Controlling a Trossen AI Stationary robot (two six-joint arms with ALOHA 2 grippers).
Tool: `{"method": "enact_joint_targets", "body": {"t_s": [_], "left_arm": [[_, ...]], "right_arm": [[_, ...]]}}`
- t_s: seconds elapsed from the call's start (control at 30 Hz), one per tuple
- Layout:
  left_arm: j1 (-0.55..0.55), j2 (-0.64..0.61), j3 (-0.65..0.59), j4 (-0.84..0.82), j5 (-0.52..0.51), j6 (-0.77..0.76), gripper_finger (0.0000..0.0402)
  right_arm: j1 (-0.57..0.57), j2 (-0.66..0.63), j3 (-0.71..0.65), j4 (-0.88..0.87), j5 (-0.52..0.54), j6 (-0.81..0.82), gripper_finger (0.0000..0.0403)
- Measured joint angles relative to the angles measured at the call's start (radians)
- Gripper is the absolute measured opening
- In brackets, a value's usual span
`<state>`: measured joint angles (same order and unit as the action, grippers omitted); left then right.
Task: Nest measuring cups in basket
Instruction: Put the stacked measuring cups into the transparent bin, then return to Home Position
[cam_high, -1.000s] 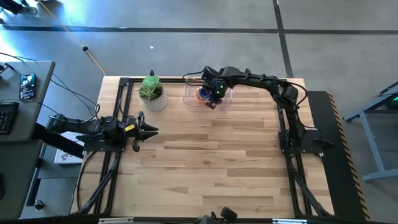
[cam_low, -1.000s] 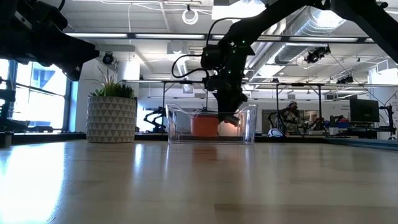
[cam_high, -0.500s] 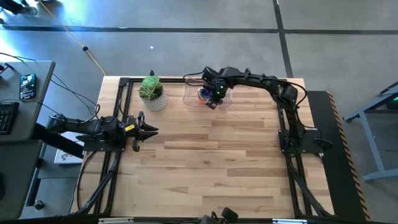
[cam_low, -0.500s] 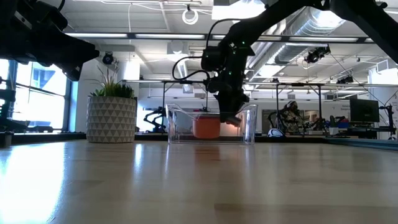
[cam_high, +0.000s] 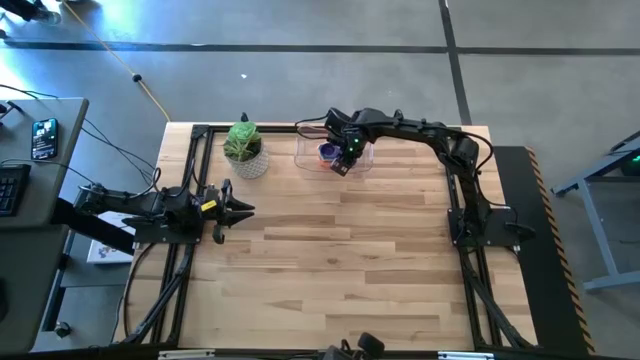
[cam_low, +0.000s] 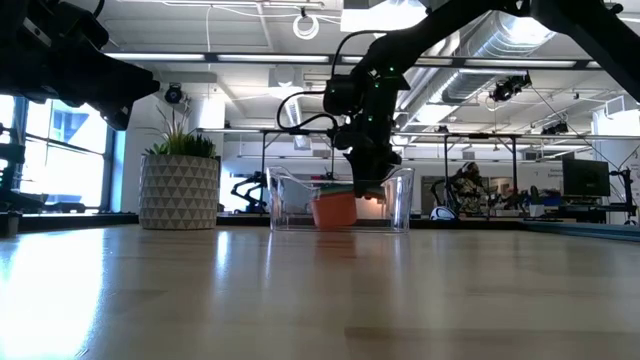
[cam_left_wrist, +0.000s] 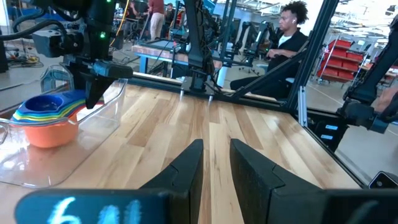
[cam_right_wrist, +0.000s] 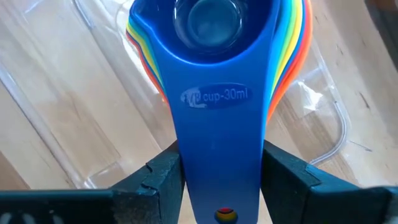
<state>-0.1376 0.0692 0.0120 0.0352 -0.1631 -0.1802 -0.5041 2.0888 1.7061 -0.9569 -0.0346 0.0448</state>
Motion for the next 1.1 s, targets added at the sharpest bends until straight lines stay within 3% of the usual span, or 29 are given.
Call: {"method": "enact_joint_targets", "body": {"t_s": [0.13,0.4,0.63,0.93,1.1], "left_arm": [[0.000,0.000,0.000,0.000,0.000,0.000,0.0070],[0.000,0.000,0.000,0.000,0.000,0.000,0.0070],[0.000,0.000,0.000,0.000,0.000,0.000,0.0070],[0.000,0.000,0.000,0.000,0.000,0.000,0.0070],[0.000,0.000,0.000,0.000,0.000,0.000,0.0070]], "right_arm": [[0.000,-0.002,0.000,0.001,0.000,0.018,0.0182],[0.000,-0.003,0.000,0.000,0.000,0.024,0.0263],[-0.001,-0.027,0.000,-0.002,0.005,0.039,0.0268],[-0.001,-0.238,-0.018,0.038,0.122,0.107,0.0267],[0.009,-0.455,-0.239,0.314,0.088,0.096,0.0266]]}}
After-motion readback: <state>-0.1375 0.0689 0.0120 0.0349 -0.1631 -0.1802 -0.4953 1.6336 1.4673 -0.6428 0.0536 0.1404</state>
